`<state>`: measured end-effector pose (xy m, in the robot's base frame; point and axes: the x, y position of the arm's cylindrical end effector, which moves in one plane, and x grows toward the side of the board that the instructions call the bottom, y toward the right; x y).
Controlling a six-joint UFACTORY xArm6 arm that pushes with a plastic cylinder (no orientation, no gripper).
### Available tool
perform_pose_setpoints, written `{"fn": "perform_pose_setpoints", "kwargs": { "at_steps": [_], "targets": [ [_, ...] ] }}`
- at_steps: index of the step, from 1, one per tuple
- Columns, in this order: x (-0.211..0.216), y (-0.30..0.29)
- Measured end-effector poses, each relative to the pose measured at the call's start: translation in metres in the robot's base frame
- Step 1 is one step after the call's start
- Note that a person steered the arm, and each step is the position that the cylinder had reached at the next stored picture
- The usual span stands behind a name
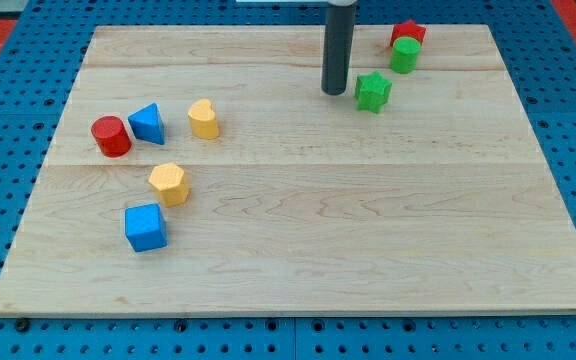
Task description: Slightly move the triangle a little bit up
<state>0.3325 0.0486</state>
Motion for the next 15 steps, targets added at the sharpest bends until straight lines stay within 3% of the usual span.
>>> {"fn": "perform_pose_setpoints", "kwargs": {
  "at_steps": [1,2,3,4,5,6,7,8,9,10,11,13,14,15],
  "targets": [
    [0.018,0.043],
    [-0.002,0.100],
    [-0.004,0.109],
    [0.086,0.070],
    [0.119,-0.056],
    [0.118,-0.160],
    [0.106,-0.193],
    [0.088,-0.215],
    [0.037,-0.216],
    [0.049,-0.213],
    [0.090,-0.214],
    [0.110,-0.229],
    [0.147,-0.275],
    [0.196,-0.264]
  ]
}}
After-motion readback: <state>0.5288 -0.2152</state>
